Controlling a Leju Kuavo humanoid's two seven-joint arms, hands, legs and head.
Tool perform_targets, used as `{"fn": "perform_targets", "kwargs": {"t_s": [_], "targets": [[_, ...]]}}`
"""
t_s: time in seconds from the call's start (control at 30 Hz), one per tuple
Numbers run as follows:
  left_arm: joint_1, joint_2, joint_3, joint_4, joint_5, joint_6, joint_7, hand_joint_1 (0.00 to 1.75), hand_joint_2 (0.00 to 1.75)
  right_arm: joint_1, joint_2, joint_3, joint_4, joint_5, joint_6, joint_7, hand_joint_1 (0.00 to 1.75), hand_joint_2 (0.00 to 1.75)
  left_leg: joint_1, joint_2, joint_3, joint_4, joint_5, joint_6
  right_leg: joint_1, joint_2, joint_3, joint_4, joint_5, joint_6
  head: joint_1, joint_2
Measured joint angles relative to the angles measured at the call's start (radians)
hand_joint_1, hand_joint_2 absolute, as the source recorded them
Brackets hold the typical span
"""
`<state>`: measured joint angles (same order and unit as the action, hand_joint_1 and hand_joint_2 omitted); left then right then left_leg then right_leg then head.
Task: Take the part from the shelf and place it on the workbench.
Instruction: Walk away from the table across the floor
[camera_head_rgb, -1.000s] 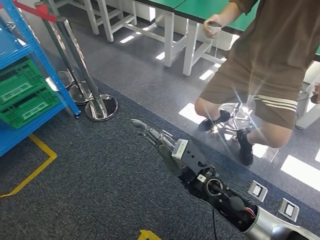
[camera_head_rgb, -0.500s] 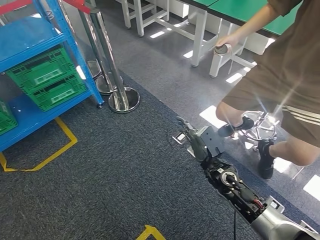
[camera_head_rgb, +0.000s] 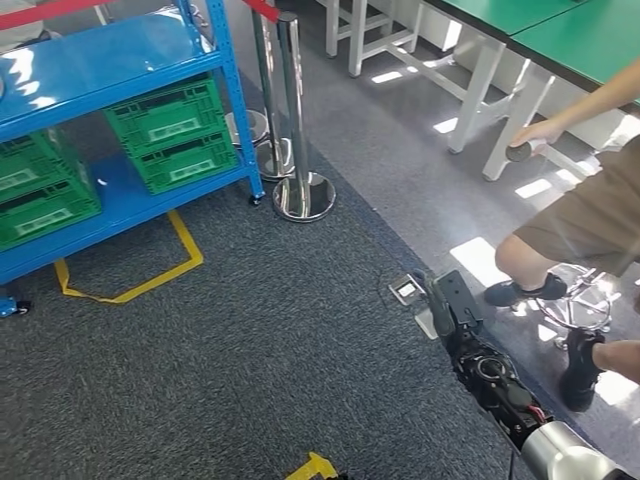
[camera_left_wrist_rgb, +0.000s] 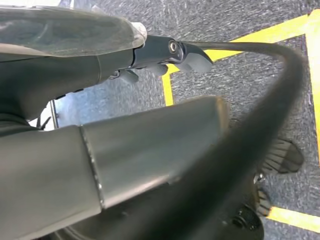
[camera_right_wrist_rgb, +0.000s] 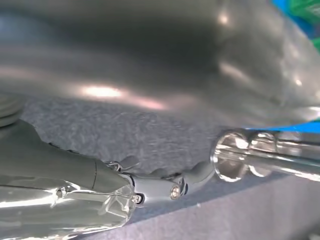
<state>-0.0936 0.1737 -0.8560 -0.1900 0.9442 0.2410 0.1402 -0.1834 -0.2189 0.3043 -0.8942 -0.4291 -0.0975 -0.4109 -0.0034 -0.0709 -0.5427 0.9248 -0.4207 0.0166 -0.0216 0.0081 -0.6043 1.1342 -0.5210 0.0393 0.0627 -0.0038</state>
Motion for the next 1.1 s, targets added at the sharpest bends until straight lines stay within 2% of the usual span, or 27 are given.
{"fn": "perform_targets", "kwargs": {"t_s": [0.03,0.07,0.1,0.13,0.2,0.23,0.27,0.33,0.37,0.4,0.43,0.47,0.53,0.6,0.63,0.7,0.73,0.77,0.8,0.83,0.87,0.9,0.93,0.97,1.0,1.03,1.1], "targets": [[0.000,0.000,-0.001,0.000,-0.001,-0.001,-0.002,0.00,0.00,-0.003,0.000,-0.006,0.030,-0.001,-0.004,0.002,0.00,0.00,0.001,-0.012,0.001,0.004,-0.004,-0.003,-0.003,0.019,0.028,-0.066,0.031,-0.001,0.001,0.000],[-0.001,0.000,-0.001,0.000,-0.003,-0.002,-0.004,0.00,0.00,-0.004,-0.001,-0.012,0.063,-0.004,-0.006,0.002,0.00,0.00,0.001,-0.024,-0.002,0.011,-0.008,-0.007,-0.006,0.039,0.052,-0.122,0.049,-0.002,0.000,0.000],[-0.002,0.000,-0.002,0.000,-0.005,-0.003,-0.006,0.00,0.00,-0.003,-0.001,-0.019,0.099,-0.008,-0.007,0.001,0.00,0.00,0.002,-0.036,-0.006,0.016,-0.009,-0.012,-0.007,0.056,0.069,-0.155,0.053,-0.004,0.000,0.000],[-0.002,0.000,-0.004,0.000,-0.006,-0.005,-0.007,0.00,0.00,-0.002,-0.002,-0.025,0.136,-0.013,-0.005,-0.001,0.00,0.00,0.004,-0.047,-0.012,0.018,-0.009,-0.017,-0.007,0.064,0.076,-0.164,0.045,-0.008,0.000,0.000],[0.001,0.003,-0.009,0.000,-0.009,-0.009,-0.009,0.00,0.00,-0.001,-0.001,-0.034,0.208,-0.024,0.003,0.000,0.00,0.00,0.006,-0.062,-0.020,0.020,-0.007,-0.028,-0.005,0.049,0.083,-0.168,0.046,-0.018,0.000,0.000],[0.004,0.004,-0.012,0.000,-0.010,-0.010,-0.010,0.00,0.00,0.000,-0.001,-0.038,0.239,-0.029,0.007,0.005,0.00,0.00,0.004,-0.046,-0.025,0.028,-0.012,-0.033,-0.006,0.039,0.086,-0.171,0.048,-0.024,-0.002,0.000],[0.005,0.005,-0.014,0.000,-0.011,-0.010,-0.011,0.00,0.00,0.002,0.000,-0.041,0.269,-0.034,0.009,0.011,0.00,0.00,0.002,-0.021,-0.037,0.053,-0.028,-0.038,-0.008,0.029,0.088,-0.175,0.049,-0.029,-0.007,0.000],[0.001,0.005,-0.017,0.000,-0.011,-0.011,-0.013,0.00,0.00,0.011,0.001,-0.049,0.326,-0.042,0.011,0.032,0.00,0.00,0.001,0.041,-0.095,0.167,-0.085,-0.047,-0.006,0.005,0.092,-0.179,0.049,-0.036,-0.018,0.000],[-0.001,0.005,-0.017,0.000,-0.011,-0.012,-0.014,0.00,0.00,0.018,0.001,-0.053,0.353,-0.046,0.010,0.044,0.00,0.00,0.003,0.055,-0.135,0.241,-0.115,-0.049,-0.005,-0.009,0.093,-0.179,0.047,-0.038,-0.022,0.000],[-0.003,0.004,-0.017,0.000,-0.012,-0.012,-0.014,0.00,0.00,0.025,0.001,-0.056,0.377,-0.049,0.009,0.056,0.00,0.00,0.004,0.061,-0.168,0.299,-0.132,-0.051,-0.003,-0.022,0.093,-0.179,0.046,-0.040,-0.022,0.000],[-0.002,0.004,-0.018,0.000,-0.012,-0.012,-0.015,0.00,0.00,0.030,0.002,-0.058,0.398,-0.052,0.008,0.066,0.00,0.00,0.004,0.064,-0.184,0.324,-0.130,-0.051,-0.002,-0.034,0.094,-0.179,0.044,-0.042,-0.022,0.000],[-0.001,0.003,-0.018,0.000,-0.012,-0.012,-0.014,0.00,0.00,0.034,0.004,-0.059,0.417,-0.053,0.008,0.073,0.00,0.00,0.004,0.066,-0.179,0.308,-0.110,-0.049,-0.001,-0.044,0.096,-0.179,0.042,-0.042,-0.022,0.000],[0.001,0.005,-0.018,0.000,-0.012,-0.012,-0.014,0.00,0.00,0.037,0.007,-0.061,0.448,-0.055,0.007,0.078,0.00,0.00,0.000,0.082,-0.112,0.172,-0.036,-0.036,0.001,-0.059,0.103,-0.180,0.037,-0.041,-0.023,0.000],[-0.003,0.009,-0.018,0.000,-0.012,-0.012,-0.014,0.00,0.00,0.037,0.011,-0.064,0.473,-0.056,0.007,0.084,0.00,0.00,-0.011,0.112,-0.048,0.048,0.006,-0.020,0.006,-0.073,0.108,-0.180,0.031,-0.037,-0.022,0.000],[-0.005,0.010,-0.018,0.000,-0.012,-0.012,-0.015,0.00,0.00,0.037,0.013,-0.065,0.485,-0.056,0.005,0.090,0.00,0.00,-0.015,0.120,-0.036,0.023,0.009,-0.015,0.008,-0.080,0.110,-0.180,0.028,-0.033,-0.022,0.000],[-0.007,0.011,-0.018,0.000,-0.012,-0.013,-0.015,0.00,0.00,0.038,0.016,-0.068,0.508,-0.056,0.002,0.110,0.00,0.00,-0.017,0.106,-0.033,0.015,0.007,-0.009,0.010,-0.095,0.118,-0.184,0.023,-0.024,-0.022,0.000],[-0.005,0.011,-0.018,0.000,-0.012,-0.013,-0.015,0.00,0.00,0.039,0.018,-0.068,0.517,-0.056,0.001,0.121,0.00,0.00,-0.014,0.099,-0.028,0.009,0.009,-0.006,0.009,-0.090,0.120,-0.182,0.018,-0.019,-0.021,0.000],[-0.004,0.011,-0.019,0.000,-0.013,-0.014,-0.015,0.00,0.00,0.040,0.020,-0.069,0.527,-0.056,0.000,0.133,0.00,0.00,-0.010,0.092,-0.022,0.002,0.011,-0.002,0.008,-0.075,0.116,-0.166,0.004,-0.016,-0.020,0.000],[-0.003,0.011,-0.019,0.000,-0.014,-0.015,-0.015,0.00,0.00,0.043,0.020,-0.070,0.537,-0.057,-0.002,0.146,0.00,0.00,-0.006,0.085,-0.016,-0.004,0.013,0.002,0.007,-0.054,0.102,-0.128,-0.020,-0.012,-0.018,0.000],[-0.004,0.010,-0.019,0.000,-0.014,-0.016,-0.016,0.00,0.00,0.048,0.021,-0.070,0.549,-0.059,-0.004,0.158,0.00,0.00,-0.004,0.078,-0.012,-0.007,0.013,0.005,0.005,-0.030,0.074,-0.067,-0.053,-0.010,-0.015,0.000],[-0.005,0.010,-0.019,0.000,-0.015,-0.018,-0.017,0.00,0.00,0.055,0.021,-0.071,0.559,-0.061,-0.006,0.169,0.00,0.00,-0.004,0.069,-0.011,-0.007,0.013,0.008,0.004,-0.017,0.040,0.006,-0.087,-0.009,-0.012,0.000],[-0.006,0.010,-0.020,0.000,-0.016,-0.019,-0.018,0.00,0.00,0.063,0.022,-0.071,0.569,-0.063,-0.007,0.179,0.00,0.00,-0.004,0.058,-0.011,-0.007,0.012,0.009,0.004,-0.013,0.006,0.072,-0.111,-0.007,-0.010,0.000],[-0.006,0.009,-0.021,0.000,-0.016,-0.020,-0.019,0.00,0.00,0.071,0.023,-0.072,0.578,-0.066,-0.007,0.187,0.00,0.00,-0.003,0.047,-0.010,-0.005,0.011,0.009,0.003,-0.011,-0.015,0.109,-0.116,-0.005,-0.008,0.000],[-0.006,0.008,-0.023,0.000,-0.016,-0.020,-0.019,0.00,0.00,0.077,0.024,-0.072,0.585,-0.068,-0.008,0.195,0.00,0.00,-0.003,0.037,-0.009,-0.003,0.010,0.007,0.001,-0.011,-0.017,0.106,-0.100,-0.003,-0.007,0.000],[-0.005,0.008,-0.024,0.000,-0.016,-0.020,-0.018,0.00,0.00,0.082,0.026,-0.072,0.592,-0.070,-0.008,0.202,0.00,0.00,-0.001,0.027,-0.008,0.001,0.007,0.005,-0.002,-0.009,-0.001,0.063,-0.066,0.000,-0.006,0.000],[-0.005,0.007,-0.026,0.000,-0.017,-0.020,-0.017,0.00,0.00,0.084,0.026,-0.072,0.597,-0.072,-0.008,0.208,0.00,0.00,0.001,0.018,-0.008,0.008,0.003,0.000,-0.006,-0.002,0.028,-0.009,-0.025,0.004,-0.005,0.000],[-0.006,0.008,-0.027,0.000,-0.017,-0.020,-0.015,0.00,0.00,0.086,0.030,-0.072,0.608,-0.075,-0.009,0.215,0.00,0.00,0.001,0.003,-0.012,0.025,-0.006,-0.011,-0.013,0.027,0.079,-0.127,0.019,0.007,-0.001,0.000]]}}
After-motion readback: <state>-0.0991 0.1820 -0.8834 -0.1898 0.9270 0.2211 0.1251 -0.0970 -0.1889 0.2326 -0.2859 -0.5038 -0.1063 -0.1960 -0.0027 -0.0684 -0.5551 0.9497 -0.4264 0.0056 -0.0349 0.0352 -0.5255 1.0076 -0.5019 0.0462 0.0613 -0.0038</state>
